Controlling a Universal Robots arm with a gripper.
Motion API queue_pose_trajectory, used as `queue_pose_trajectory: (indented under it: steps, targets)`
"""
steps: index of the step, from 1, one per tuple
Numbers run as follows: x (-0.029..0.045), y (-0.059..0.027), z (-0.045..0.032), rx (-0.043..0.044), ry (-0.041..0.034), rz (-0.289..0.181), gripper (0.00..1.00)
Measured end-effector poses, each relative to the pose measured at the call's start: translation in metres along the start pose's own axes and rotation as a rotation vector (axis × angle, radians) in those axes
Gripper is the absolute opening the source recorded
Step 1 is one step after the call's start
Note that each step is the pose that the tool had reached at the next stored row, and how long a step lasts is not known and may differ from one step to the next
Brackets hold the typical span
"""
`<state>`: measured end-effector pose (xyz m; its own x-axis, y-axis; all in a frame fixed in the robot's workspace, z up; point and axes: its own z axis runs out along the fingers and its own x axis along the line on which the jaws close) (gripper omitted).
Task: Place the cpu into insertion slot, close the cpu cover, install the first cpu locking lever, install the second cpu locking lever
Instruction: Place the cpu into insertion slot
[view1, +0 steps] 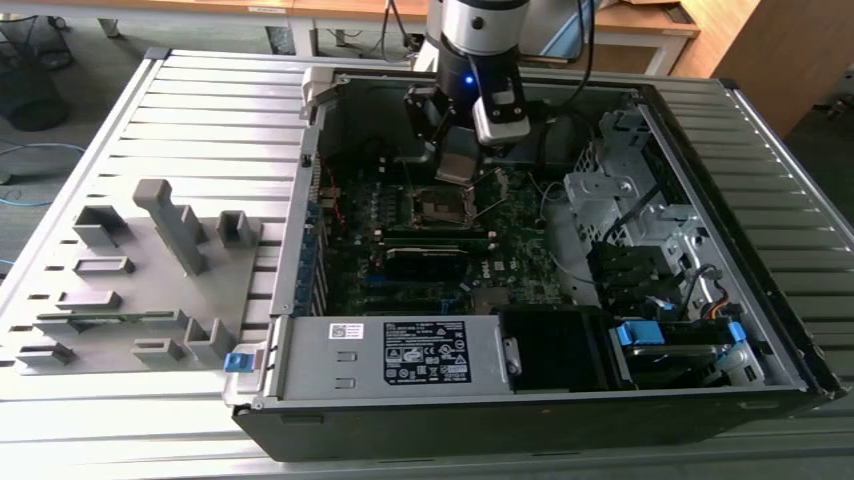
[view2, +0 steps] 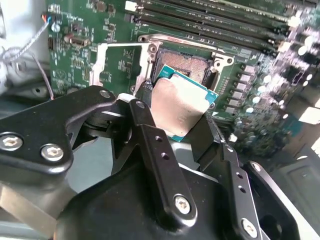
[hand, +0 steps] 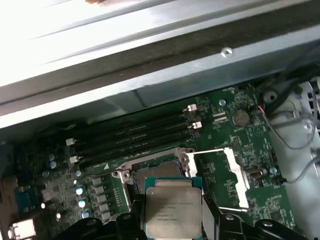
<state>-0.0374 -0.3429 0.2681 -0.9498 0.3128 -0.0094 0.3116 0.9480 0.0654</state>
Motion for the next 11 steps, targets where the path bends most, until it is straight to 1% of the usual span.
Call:
queue_pose_trajectory:
  steps: [7,8,11]
  targets:
    - [0.0000,-0.0001,0.0014,0.0031,-0.0084,0.117,0.54]
    - [0.0000,-0.0001,0.0015,0.0036,-0.0092,0.127,0.54]
    - [0.0000,-0.0001,0.0015,0.0037,-0.0094,0.129,0.54]
